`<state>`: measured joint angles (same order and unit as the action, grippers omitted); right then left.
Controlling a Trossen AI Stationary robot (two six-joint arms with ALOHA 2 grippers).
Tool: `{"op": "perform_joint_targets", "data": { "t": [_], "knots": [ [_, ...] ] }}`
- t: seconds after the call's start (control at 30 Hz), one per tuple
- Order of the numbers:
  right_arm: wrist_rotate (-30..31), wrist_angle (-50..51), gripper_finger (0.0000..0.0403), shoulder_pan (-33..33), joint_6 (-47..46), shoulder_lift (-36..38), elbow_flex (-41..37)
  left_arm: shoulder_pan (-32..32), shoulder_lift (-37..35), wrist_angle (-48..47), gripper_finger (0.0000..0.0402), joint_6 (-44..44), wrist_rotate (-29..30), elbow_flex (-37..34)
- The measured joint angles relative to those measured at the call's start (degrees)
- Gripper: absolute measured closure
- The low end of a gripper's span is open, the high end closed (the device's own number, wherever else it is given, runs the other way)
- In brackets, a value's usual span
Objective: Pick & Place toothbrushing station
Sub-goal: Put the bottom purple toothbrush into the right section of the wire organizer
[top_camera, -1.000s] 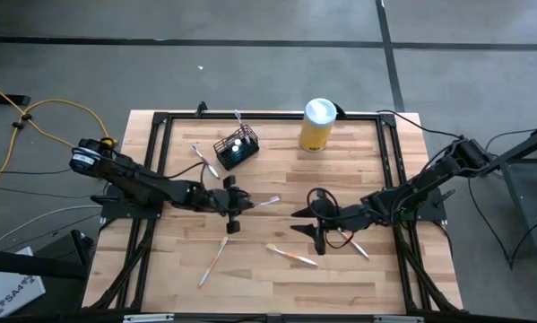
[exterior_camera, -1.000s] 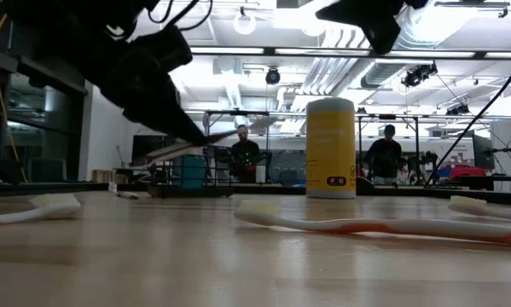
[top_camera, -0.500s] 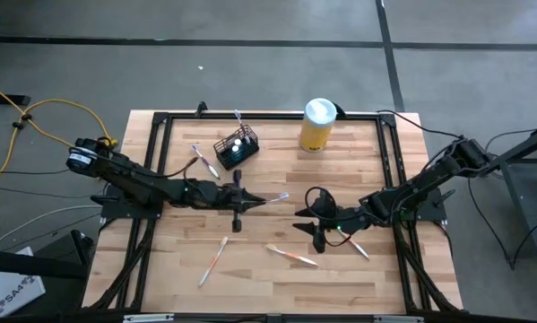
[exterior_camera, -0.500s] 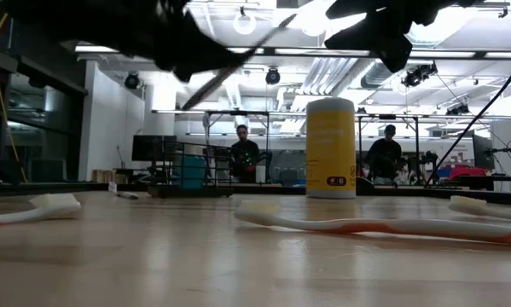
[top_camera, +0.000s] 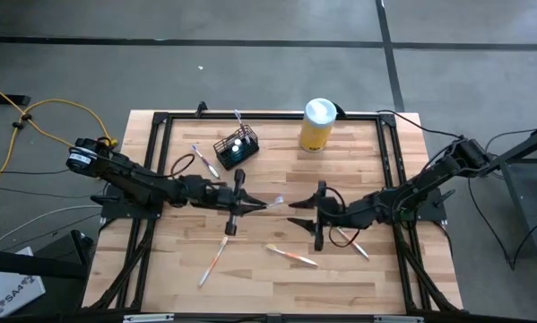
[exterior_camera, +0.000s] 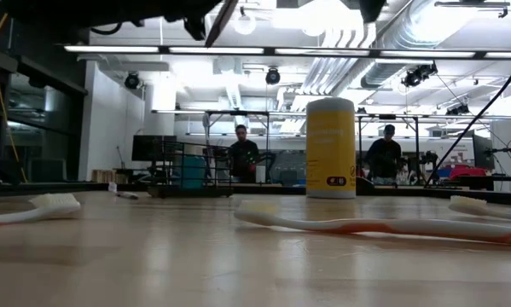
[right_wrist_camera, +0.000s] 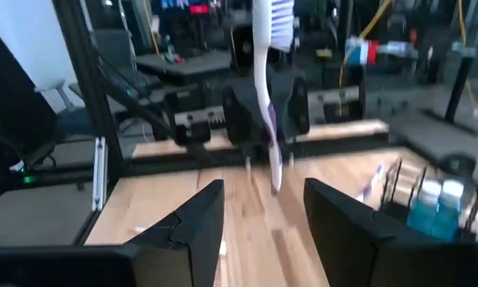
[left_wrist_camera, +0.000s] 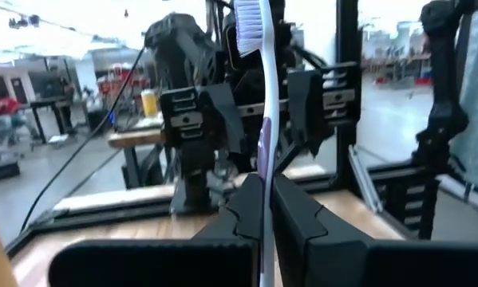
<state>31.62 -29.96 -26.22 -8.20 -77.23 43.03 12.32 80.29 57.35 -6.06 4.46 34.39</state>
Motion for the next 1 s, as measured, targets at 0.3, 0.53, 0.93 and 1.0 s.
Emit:
{"op": "perform_joint_targets", "data": {
  "t": [0.3,0.53,0.93,1.0],
  "knots": [
    [-6.25,-6.92,0.0237,3.28,5.46,-0.04,0.02,-0.04,1.39,7.02,0.0399,-0.4,-1.68,0.02],
    [-13.65,-16.54,0.0237,6.95,7.5,-4.49,0.04,-0.02,6.19,16.53,0.0399,-2.06,-2.9,0.09],
    [-17.92,-31.59,0.0237,8.34,12.84,-11.47,0.04,-0.59,9.66,23.69,0.0399,-2.32,-3.13,0.39],
    [-18.27,-32.24,0.0237,8.7,12.98,-11.4,0.04,-0.59,9.66,23.93,0.0399,-2.28,-3.34,0.64]
  ]
}}
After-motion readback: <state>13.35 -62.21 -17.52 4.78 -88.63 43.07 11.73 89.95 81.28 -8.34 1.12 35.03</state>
